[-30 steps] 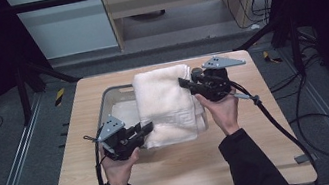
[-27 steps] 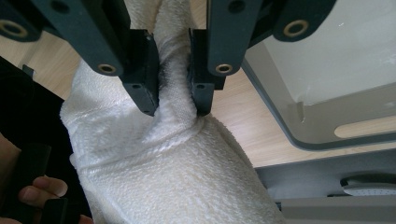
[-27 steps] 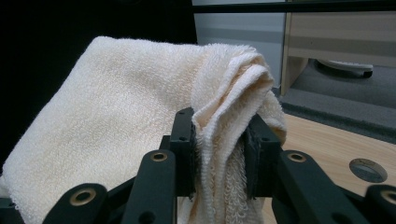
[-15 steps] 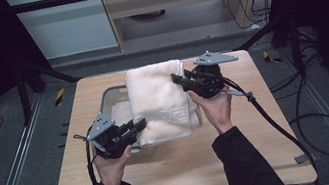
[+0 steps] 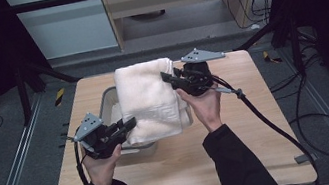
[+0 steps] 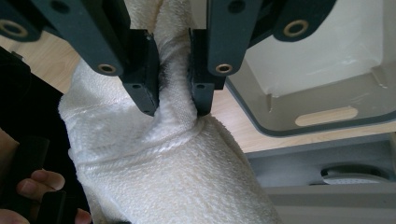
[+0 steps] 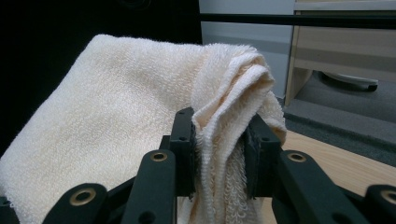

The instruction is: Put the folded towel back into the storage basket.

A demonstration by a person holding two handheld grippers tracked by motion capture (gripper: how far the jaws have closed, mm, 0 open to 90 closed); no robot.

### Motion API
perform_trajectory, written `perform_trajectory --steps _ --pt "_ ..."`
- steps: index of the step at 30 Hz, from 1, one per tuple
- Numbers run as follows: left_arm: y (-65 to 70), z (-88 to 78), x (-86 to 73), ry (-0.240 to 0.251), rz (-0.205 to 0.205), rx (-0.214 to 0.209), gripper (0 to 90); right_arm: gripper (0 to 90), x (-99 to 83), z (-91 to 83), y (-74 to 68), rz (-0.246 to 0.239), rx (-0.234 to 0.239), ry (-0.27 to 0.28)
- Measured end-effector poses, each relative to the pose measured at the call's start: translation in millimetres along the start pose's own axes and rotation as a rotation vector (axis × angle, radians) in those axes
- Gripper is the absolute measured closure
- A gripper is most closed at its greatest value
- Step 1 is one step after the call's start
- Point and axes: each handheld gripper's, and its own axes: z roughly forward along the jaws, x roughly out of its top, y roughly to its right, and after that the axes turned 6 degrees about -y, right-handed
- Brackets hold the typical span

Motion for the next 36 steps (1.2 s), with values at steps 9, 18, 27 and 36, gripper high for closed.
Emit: perform_trajectory --steps 9,18,27,36 --pt "-10.8 -12.1 -1.1 0.004 -0.008 0.020 74.6 69.2 4.7 13.2 -11.1 -0.001 0.016 0.001" --pt "-19.2 -23.2 -2.1 0.006 -0.011 0.035 74.6 69.1 7.9 24.1 -22.4 -0.005 0.025 0.000" --pt "-30.0 -34.0 -3.3 -0.004 -0.010 0.052 74.6 69.1 9.7 38.7 -32.1 -0.007 0.041 0.001" --pt "-44.5 -42.7 -5.1 -0.022 -0.018 0.068 74.6 69.0 11.5 57.0 -41.9 -0.004 0.054 -0.015"
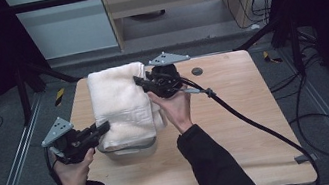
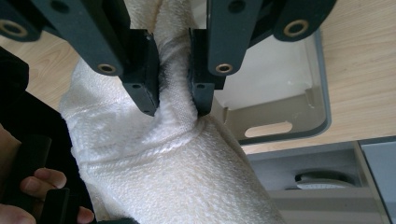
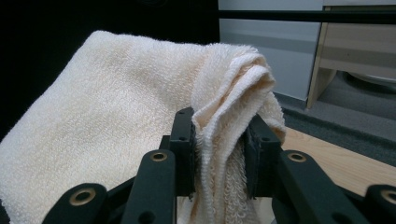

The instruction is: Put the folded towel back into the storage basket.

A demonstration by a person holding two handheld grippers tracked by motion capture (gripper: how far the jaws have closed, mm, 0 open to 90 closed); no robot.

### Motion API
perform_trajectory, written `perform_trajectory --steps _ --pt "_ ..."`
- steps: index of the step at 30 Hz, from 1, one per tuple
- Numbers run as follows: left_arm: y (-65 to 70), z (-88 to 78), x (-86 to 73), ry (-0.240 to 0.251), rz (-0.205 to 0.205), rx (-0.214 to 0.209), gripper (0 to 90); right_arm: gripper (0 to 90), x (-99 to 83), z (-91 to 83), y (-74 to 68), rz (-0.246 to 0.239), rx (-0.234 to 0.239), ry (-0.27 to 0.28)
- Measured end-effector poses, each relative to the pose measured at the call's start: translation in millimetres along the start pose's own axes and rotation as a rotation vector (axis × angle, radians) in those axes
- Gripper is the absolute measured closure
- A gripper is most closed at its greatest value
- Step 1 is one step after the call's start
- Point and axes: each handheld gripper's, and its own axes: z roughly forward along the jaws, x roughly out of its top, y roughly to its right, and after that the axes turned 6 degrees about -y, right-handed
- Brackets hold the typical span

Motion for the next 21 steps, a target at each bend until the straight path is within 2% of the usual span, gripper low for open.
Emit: perform_trajectory --steps 8,21 --pt "-13.5 3.9 -4.9 -0.022 -0.003 0.018 74.6 69.0 -3.3 17.9 -1.9 0.009 0.001 -0.016" --pt "-31.9 20.7 -16.4 -0.082 -0.028 0.045 74.6 68.9 -21.8 50.7 4.9 0.011 -0.011 -0.064"
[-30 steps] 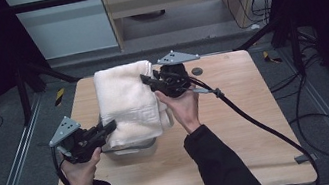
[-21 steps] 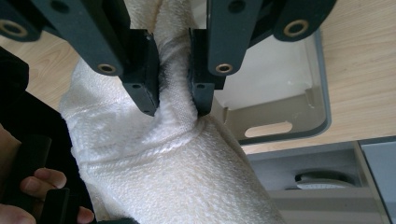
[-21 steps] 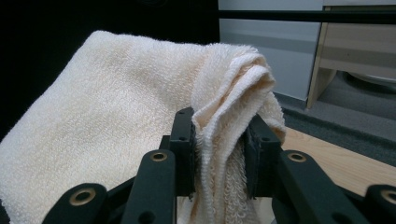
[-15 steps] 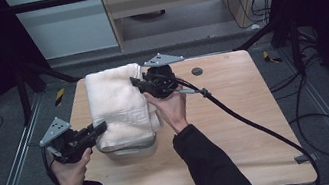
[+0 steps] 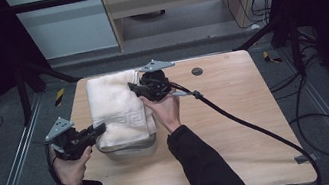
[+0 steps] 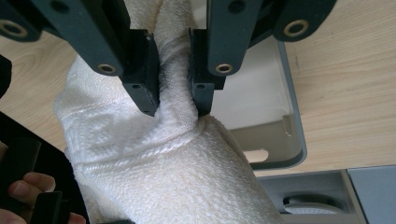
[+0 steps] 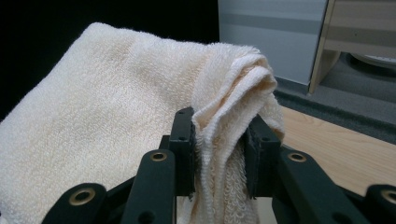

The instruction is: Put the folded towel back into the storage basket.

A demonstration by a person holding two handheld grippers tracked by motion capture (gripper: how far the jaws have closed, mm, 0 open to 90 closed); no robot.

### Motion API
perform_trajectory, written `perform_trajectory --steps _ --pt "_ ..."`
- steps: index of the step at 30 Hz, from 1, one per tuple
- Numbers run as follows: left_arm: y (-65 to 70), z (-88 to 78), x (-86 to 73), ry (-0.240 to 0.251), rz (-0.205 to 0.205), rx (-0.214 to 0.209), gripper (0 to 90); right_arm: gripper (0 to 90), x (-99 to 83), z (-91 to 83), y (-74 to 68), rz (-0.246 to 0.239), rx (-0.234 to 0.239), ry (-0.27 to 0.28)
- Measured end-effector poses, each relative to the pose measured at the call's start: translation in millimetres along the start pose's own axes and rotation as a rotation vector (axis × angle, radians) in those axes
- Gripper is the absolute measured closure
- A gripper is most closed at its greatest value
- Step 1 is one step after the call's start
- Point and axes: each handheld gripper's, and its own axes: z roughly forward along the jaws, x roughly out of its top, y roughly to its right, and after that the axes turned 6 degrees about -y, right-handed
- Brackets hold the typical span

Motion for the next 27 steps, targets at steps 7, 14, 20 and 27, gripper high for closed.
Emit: perform_trajectory --steps 7,14,20,27 --pt "-10.5 14.0 -7.0 -0.039 -0.002 0.020 74.6 68.9 -10.2 18.0 3.7 0.004 -0.010 -0.022" --pt "-18.7 26.5 -11.7 -0.071 -0.007 0.032 74.4 68.8 -20.5 32.0 10.3 0.026 -0.010 -0.037" --pt "-22.4 36.7 -15.9 -0.106 -0.015 0.061 74.1 68.7 -31.0 43.5 15.3 0.033 -0.010 -0.046" --pt "-25.0 49.7 -21.3 -0.140 -0.034 0.095 73.8 68.6 -41.7 54.0 17.7 0.027 -0.032 -0.069"
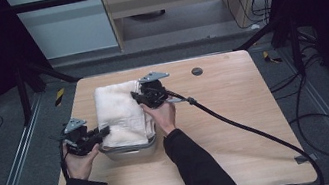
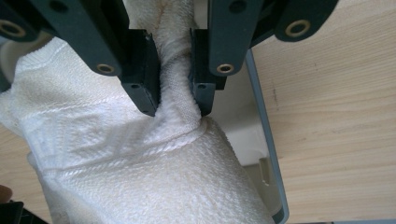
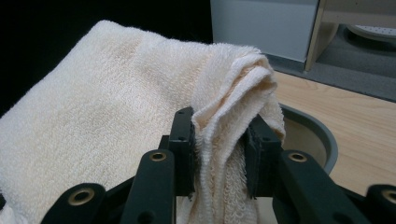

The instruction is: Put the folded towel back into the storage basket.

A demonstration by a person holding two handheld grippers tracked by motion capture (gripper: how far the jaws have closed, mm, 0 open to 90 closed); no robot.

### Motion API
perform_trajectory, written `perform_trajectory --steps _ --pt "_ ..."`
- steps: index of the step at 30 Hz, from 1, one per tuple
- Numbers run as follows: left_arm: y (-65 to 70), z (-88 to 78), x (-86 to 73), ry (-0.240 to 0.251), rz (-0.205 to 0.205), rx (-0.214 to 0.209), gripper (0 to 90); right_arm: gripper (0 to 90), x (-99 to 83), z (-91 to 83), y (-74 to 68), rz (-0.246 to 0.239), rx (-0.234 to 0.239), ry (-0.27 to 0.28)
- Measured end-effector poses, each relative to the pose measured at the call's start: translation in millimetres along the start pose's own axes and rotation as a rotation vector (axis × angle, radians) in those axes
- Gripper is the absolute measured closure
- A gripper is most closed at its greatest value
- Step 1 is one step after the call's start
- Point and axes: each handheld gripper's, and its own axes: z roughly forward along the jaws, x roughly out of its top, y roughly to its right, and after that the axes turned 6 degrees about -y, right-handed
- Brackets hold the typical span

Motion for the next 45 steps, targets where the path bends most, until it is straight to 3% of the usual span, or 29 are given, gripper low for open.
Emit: perform_trajectory --steps 5,12,19,20,22,25,28,32,36,45 --pt "-0.3 9.6 -4.2 -0.028 -0.001 0.033 73.7 68.3 -8.8 7.9 0.8 0.006 -0.009 -0.022" --pt "2.3 18.3 -6.1 -0.053 0.009 0.037 73.3 67.8 -18.0 8.3 5.9 0.024 -0.015 -0.037" --pt "4.1 23.4 -7.7 -0.076 0.011 0.082 67.4 65.3 -23.7 10.7 7.2 0.000 -0.035 -0.058" --pt "3.6 23.9 -7.8 -0.074 0.008 0.092 65.3 64.6 -24.0 11.2 7.5 -0.013 -0.041 -0.058" --pt "2.8 23.5 -7.8 -0.057 -0.007 0.072 59.5 61.9 -24.6 11.5 7.4 -0.036 -0.049 -0.064" --pt "5.4 20.0 -6.7 -0.024 0.006 0.079 51.9 56.6 -26.1 13.1 8.9 -0.076 -0.056 -0.081" --pt "7.7 11.0 -4.4 0.025 0.007 0.064 51.9 51.0 -27.6 11.8 8.6 -0.126 -0.065 -0.084" --pt "10.7 2.3 -2.0 0.061 0.012 0.054 50.7 45.0 -23.9 0.6 10.2 -0.152 -0.069 -0.046" --pt "12.9 -6.5 -1.0 0.096 0.015 0.049 49.1 39.6 -22.1 -19.4 18.8 -0.138 -0.072 -0.008" --pt "14.2 -20.4 -5.7 0.139 0.021 0.051 38.1 26.2 -35.4 -86.2 57.1 -0.090 -0.104 0.042"
